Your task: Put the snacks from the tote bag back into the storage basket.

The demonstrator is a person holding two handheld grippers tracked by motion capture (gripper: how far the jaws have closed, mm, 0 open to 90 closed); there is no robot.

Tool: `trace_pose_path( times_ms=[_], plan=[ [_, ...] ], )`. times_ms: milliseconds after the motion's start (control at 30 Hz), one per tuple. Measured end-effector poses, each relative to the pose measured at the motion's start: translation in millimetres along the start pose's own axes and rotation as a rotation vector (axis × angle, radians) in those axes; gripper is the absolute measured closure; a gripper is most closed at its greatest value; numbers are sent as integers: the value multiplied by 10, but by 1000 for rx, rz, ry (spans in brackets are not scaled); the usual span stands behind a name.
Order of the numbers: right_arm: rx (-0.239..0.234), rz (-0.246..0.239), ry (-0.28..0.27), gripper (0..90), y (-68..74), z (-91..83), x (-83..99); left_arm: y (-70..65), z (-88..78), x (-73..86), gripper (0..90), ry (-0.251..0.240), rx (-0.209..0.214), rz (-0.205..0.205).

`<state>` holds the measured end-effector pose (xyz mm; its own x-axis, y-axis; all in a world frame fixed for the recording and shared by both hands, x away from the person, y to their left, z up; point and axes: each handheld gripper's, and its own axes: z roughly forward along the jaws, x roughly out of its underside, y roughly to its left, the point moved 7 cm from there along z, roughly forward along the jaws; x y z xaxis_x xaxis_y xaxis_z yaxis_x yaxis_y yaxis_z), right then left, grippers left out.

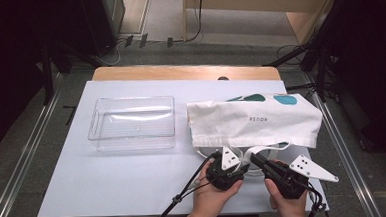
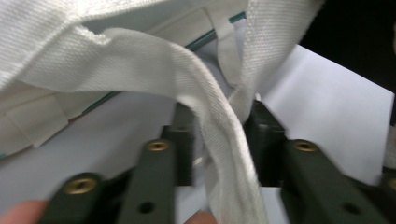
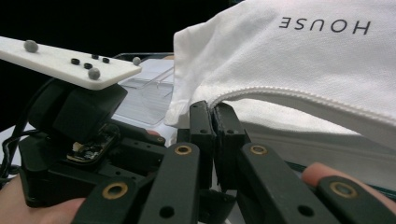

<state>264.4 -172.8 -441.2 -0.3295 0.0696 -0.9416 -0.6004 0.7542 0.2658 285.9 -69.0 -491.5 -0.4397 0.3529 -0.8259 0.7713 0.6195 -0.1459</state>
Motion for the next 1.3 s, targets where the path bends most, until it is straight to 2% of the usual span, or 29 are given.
trace_pose_path(
  times_ms=[100,200,267,300,367,433,567,633,667,700,800,867,900,967,1000,1067,1100,1167,1267,1300],
  plan=[
    [0,-2,-4,834,-9,-12,3,44,-42,-20,824,-7,-21,25],
    [3,-3,-21,720,-46,-81,-9,102,-101,-58,849,-23,-32,30],
    [34,12,-48,642,-138,-212,6,133,-155,-94,854,-36,-36,37],
    [34,12,-48,642,-138,-212,6,143,-186,-119,854,-46,-36,41],
    [74,42,-61,615,-238,-297,46,165,-254,-179,855,-72,-45,42],
    [139,64,-45,600,-352,-341,127,189,-320,-251,854,-97,-46,46],
    [315,116,52,512,-598,-290,312,243,-438,-387,854,-133,-53,50],
    [358,124,95,469,-675,-233,361,270,-476,-434,853,-138,-56,57],
    [397,116,153,462,-743,-159,417,282,-489,-454,854,-142,-59,61],
    [397,116,153,462,-743,-159,417,294,-503,-476,854,-147,-63,61],
    [455,108,205,449,-866,-60,466,321,-542,-521,853,-155,-68,76],
    [493,126,211,421,-968,-14,453,338,-570,-553,853,-163,-70,77],
    [504,151,210,406,-1013,8,442,347,-579,-570,853,-168,-68,74],
    [507,187,193,340,-1089,45,417,371,-594,-605,852,-173,-61,68],
    [507,188,177,311,-1127,63,400,386,-599,-622,852,-173,-60,64],
    [529,202,192,289,-1185,114,389,410,-607,-667,853,-181,-62,59],
    [531,199,212,299,-1218,155,391,414,-610,-688,853,-184,-65,62],
    [535,200,236,415,-1244,200,400,416,-619,-719,853,-190,-68,66],
    [483,193,282,664,-1239,266,429,439,-624,-767,853,-195,-71,66],
    [456,197,292,722,-1230,270,437,449,-626,-778,853,-195,-72,68]
  ],
)
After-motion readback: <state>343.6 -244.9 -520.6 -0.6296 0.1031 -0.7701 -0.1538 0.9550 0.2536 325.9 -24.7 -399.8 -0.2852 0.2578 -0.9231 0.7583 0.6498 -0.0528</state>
